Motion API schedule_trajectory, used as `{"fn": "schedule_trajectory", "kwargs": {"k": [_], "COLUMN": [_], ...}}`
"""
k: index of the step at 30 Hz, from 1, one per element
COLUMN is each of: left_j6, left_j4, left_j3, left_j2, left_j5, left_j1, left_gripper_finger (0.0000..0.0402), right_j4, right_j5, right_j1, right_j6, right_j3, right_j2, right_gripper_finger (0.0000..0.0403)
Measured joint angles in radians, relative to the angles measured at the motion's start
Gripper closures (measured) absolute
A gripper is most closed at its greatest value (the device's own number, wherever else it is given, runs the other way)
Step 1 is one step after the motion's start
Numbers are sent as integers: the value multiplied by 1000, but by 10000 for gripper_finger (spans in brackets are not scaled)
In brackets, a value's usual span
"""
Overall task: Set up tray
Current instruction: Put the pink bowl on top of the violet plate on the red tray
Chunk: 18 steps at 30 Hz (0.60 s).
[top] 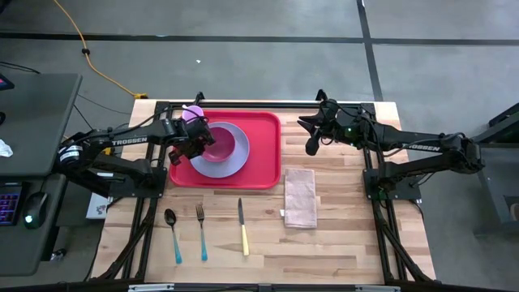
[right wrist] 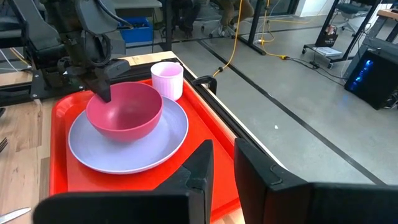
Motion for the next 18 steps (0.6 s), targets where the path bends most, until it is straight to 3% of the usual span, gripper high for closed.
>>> {"fn": "schedule_trajectory", "kwargs": {"k": [18], "left_j6": [3], "left_j4": [-6], "left_j3": [0], "left_j2": [0], "left_j5": [8], "left_j1": [0], "left_gripper_finger": [346], "right_j4": [0], "right_j5": [0], "right_j1": [0], "right_j6": [0], "right_j3": [0], "right_j2": [0], "right_gripper_finger": [370]}}
